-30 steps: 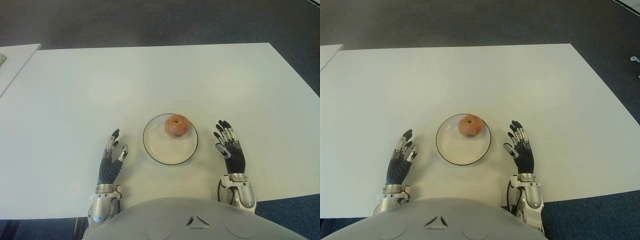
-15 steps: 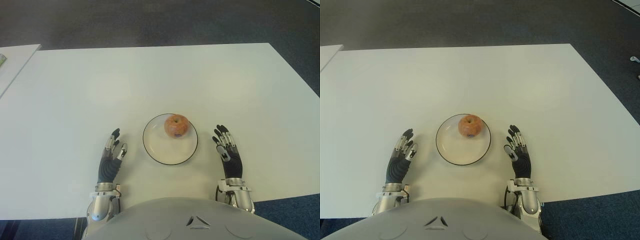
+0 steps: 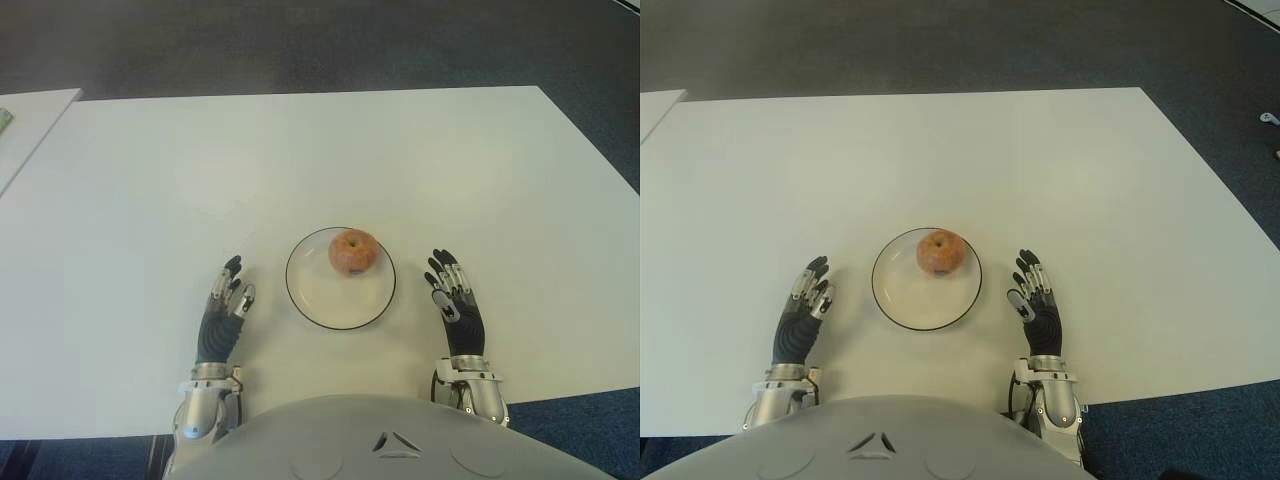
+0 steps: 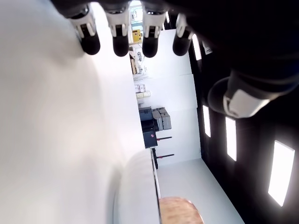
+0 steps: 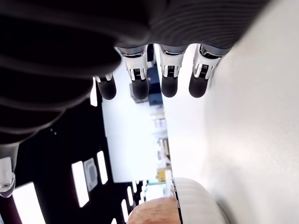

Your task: Put the apples into the plate.

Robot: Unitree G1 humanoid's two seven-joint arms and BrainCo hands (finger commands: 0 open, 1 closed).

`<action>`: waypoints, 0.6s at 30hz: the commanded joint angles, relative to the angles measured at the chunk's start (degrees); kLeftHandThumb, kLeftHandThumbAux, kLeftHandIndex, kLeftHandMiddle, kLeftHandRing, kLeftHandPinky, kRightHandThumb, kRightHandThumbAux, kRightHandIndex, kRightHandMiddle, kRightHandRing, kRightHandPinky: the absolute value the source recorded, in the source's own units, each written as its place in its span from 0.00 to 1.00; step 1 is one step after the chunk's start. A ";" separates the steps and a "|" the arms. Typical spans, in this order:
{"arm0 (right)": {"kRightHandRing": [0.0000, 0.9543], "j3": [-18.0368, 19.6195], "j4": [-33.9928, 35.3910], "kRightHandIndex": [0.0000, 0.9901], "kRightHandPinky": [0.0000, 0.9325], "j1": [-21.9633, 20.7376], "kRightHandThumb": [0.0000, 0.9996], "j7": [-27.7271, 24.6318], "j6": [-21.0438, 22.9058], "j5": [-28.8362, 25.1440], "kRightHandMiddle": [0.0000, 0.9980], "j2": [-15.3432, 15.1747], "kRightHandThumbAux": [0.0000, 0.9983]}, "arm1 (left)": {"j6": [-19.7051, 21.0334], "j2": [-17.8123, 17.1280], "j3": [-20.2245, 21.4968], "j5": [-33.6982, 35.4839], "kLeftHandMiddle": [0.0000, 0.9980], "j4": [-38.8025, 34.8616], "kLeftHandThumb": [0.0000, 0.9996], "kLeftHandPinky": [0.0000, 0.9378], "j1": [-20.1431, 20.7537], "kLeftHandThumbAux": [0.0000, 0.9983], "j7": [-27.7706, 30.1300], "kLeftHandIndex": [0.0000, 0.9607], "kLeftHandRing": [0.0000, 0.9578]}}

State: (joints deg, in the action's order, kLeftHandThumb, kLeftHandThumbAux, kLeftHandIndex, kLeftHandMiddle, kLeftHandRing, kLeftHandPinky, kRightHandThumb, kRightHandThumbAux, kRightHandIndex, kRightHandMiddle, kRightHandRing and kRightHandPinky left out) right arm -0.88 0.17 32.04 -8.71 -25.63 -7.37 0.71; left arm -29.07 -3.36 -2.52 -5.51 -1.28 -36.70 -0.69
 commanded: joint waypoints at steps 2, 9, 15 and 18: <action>0.00 -0.41 -2.88 0.00 0.00 2.27 0.20 -0.07 5.17 -0.20 0.00 -0.21 0.48 | 0.99 0.21 -0.91 -0.21 0.00 0.45 0.03 0.00 0.09 0.43 0.48 0.00 0.00; 0.00 -0.39 -2.70 0.00 0.00 2.10 0.19 -0.18 5.72 -0.09 0.00 -0.87 0.48 | 0.55 0.16 -1.22 -0.14 0.00 0.39 0.03 0.00 0.04 0.43 0.44 0.00 0.00; 0.00 -0.17 -2.96 0.00 0.00 1.85 0.19 -0.27 6.13 -0.26 0.00 -1.35 0.48 | -0.47 0.25 -1.49 -0.78 0.00 0.60 0.04 0.00 0.06 0.42 0.08 0.00 0.00; 0.00 -0.11 -3.18 0.00 0.00 1.72 0.19 -0.34 5.97 -0.41 0.00 -1.49 0.49 | -0.79 0.22 -1.57 -1.07 0.00 0.73 0.04 0.00 0.08 0.42 0.02 0.00 0.00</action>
State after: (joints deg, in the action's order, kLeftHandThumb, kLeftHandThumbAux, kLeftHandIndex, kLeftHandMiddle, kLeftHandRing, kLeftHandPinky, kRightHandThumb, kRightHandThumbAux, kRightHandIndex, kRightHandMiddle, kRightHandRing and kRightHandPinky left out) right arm -0.92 0.42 32.00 -9.01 -25.09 -7.42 -0.75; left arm -29.70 -3.29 -3.43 -5.81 -1.32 -36.67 -0.69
